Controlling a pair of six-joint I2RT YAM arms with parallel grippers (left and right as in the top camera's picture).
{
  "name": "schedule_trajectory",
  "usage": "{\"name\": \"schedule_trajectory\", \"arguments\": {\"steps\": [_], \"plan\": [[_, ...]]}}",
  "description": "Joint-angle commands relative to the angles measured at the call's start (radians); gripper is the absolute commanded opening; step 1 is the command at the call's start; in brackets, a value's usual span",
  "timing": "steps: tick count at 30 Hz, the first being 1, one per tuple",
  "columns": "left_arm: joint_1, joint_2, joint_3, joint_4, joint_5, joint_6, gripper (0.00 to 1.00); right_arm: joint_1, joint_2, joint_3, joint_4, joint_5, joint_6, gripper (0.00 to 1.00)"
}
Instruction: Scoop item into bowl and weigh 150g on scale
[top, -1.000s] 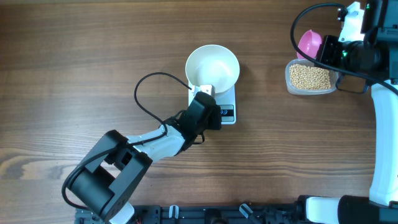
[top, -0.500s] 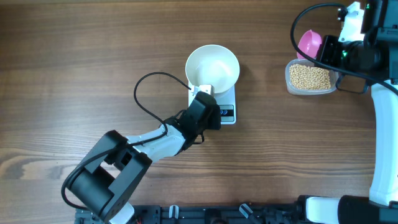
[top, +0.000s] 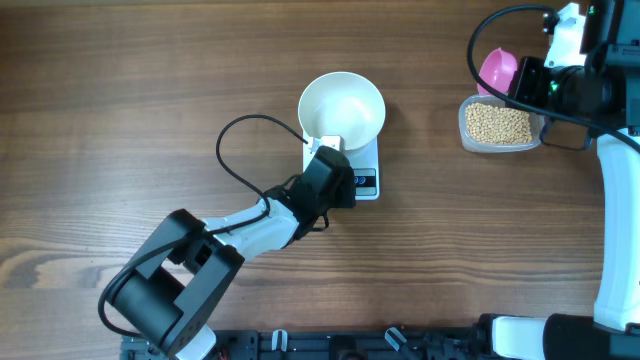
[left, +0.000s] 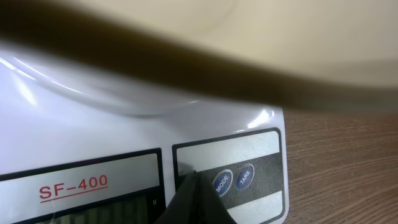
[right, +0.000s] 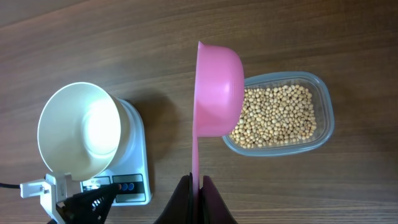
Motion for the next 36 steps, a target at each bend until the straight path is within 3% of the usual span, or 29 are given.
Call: {"name": "schedule_trajectory", "arguments": {"steps": [1, 12, 16, 22, 26, 28, 31, 32, 33, 35, 36], "plan": [[-0.002, 0.053, -0.029, -0.049, -0.033, -0.006, 0.04, 0.001, 0.011, 0.010, 0.002, -0.002, 0.008, 0.04], [-0.002, 0.098, -0.029, -0.079, -0.037, -0.006, 0.04, 0.000, 0.011, 0.010, -0.001, -0.002, 0.008, 0.04], [-0.002, 0.020, -0.029, -0.084, 0.032, -0.006, 0.04, 0.000, 0.011, 0.010, -0.002, -0.001, 0.007, 0.04], [-0.002, -0.417, -0.029, -0.234, 0.031, -0.006, 0.04, 0.000, 0.011, 0.010, -0.005, -0.001, 0.007, 0.04], [-0.001, -0.693, -0.029, -0.248, 0.009, 0.005, 0.04, 0.000, 0.011, 0.010, -0.009, -0.002, 0.007, 0.04], [-0.001, -0.858, -0.029, -0.291, -0.089, 0.005, 0.04, 0.000, 0.011, 0.010, -0.016, -0.002, 0.003, 0.04], [-0.001, -1.035, -0.029, -0.436, -0.321, 0.005, 0.12, 0.000, 0.011, 0.010, -0.016, -0.002, 0.003, 0.04], [-0.001, -1.086, -0.029, -0.498, -0.400, 0.005, 0.17, 0.000, 0.011, 0.010, -0.016, -0.002, 0.003, 0.04], [-0.001, -1.121, -0.029, -0.553, -0.445, 0.005, 0.31, 0.000, 0.011, 0.010, -0.014, -0.002, 0.003, 0.04], [-0.001, -1.154, -0.029, -0.629, -0.471, 0.005, 0.44, 0.000, 0.011, 0.010, -0.013, -0.002, -0.001, 0.04], [-0.001, -1.159, -0.029, -0.660, -0.471, 0.005, 0.99, 0.000, 0.011, 0.010, -0.012, -0.002, -0.002, 0.04]]}}
